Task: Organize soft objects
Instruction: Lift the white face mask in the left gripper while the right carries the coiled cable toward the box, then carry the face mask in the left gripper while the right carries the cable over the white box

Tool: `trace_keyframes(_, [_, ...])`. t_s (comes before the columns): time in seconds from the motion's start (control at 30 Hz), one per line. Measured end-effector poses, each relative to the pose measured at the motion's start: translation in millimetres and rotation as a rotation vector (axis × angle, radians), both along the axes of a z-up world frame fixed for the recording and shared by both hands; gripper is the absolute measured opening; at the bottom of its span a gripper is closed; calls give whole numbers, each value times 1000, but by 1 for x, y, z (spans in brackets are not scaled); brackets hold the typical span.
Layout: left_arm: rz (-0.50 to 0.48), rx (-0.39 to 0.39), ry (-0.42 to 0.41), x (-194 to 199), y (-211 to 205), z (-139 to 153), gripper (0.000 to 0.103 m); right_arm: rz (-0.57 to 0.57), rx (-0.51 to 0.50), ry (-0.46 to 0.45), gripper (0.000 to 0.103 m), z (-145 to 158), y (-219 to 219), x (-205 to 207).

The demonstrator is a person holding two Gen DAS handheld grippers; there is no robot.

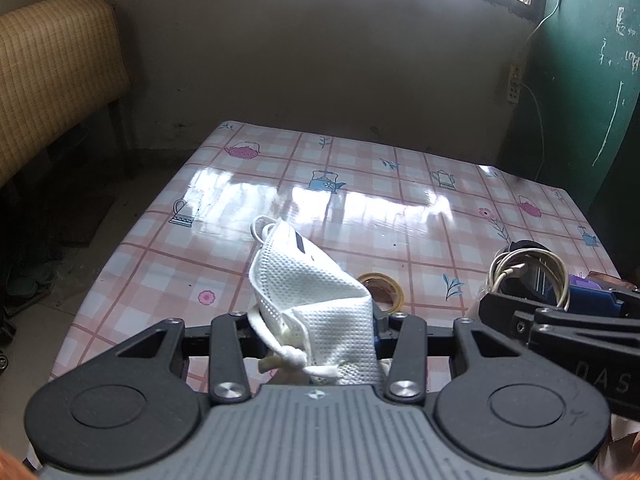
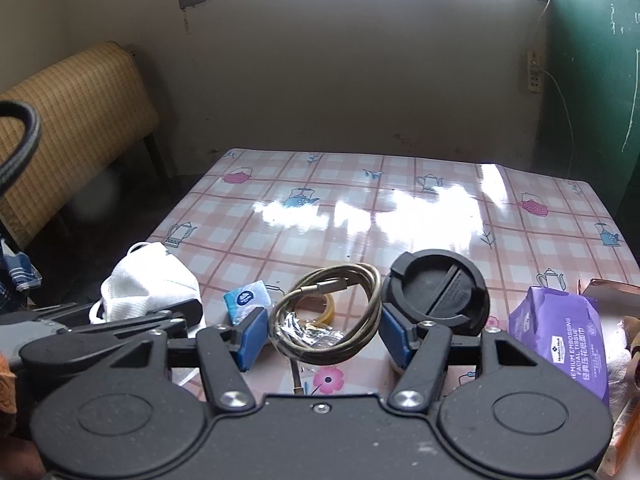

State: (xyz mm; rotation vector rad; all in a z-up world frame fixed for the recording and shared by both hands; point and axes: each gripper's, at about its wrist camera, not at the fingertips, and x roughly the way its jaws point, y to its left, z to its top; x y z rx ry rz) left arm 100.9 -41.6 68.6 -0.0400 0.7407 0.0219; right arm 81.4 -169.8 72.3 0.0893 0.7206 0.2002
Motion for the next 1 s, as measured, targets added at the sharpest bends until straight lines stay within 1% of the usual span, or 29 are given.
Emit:
trace_keyframes(0.5, [-35, -9, -8, 6, -11, 5, 44, -17, -1, -9, 73, 5, -16, 1])
trace_keyframes(1.0, [-84, -11, -13, 9, -34, 7, 44, -58, 3, -14, 73, 8, -41, -1])
